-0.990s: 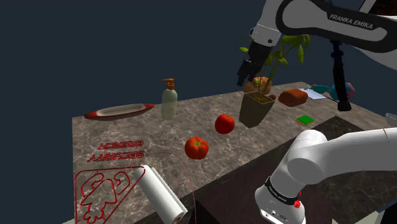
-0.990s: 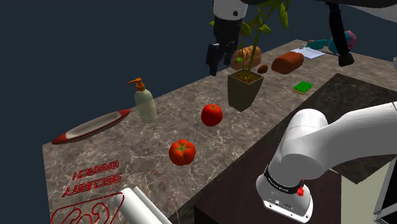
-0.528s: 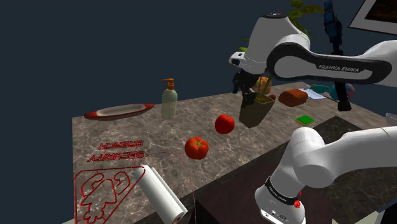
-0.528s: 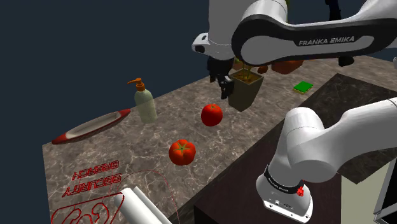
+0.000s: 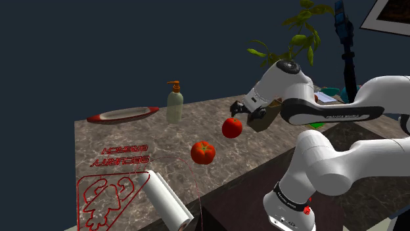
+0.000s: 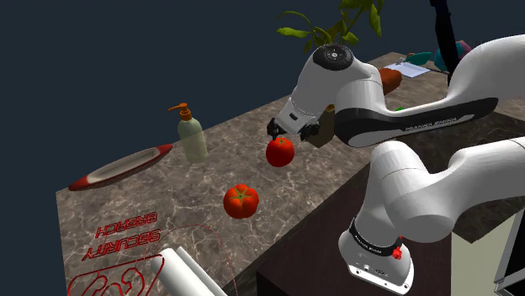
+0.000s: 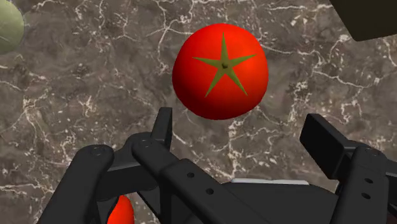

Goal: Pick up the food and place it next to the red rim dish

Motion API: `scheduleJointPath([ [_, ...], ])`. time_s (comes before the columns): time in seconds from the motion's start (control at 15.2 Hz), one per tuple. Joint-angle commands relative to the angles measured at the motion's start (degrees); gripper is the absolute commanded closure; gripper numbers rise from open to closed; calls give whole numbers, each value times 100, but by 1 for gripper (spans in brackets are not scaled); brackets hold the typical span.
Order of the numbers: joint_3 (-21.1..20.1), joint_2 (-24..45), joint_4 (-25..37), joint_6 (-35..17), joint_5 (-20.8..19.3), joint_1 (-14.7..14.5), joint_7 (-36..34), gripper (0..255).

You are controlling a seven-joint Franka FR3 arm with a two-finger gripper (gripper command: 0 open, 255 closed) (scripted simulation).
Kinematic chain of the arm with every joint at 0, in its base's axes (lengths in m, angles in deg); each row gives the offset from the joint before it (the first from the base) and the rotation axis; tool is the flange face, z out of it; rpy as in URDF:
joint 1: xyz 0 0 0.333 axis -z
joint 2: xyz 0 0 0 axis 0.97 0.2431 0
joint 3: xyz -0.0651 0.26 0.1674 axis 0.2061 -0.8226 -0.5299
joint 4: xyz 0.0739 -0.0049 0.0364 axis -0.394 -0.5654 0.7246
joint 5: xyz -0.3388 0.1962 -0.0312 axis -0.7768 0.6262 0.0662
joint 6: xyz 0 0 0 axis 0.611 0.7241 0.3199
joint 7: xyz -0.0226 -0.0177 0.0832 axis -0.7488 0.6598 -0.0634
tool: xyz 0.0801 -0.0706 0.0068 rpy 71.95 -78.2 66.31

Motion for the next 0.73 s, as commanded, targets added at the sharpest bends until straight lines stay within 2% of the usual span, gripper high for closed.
scheduleJointPath([
  [0.0, 315, -55, -193, -268, -408, 3, 605, 0],
  [0.4, 810, 564, -290, -1006, -1018, 142, 382, 0],
  [0.66, 811, 563, -290, -1005, -1019, 141, 381, 0],
])
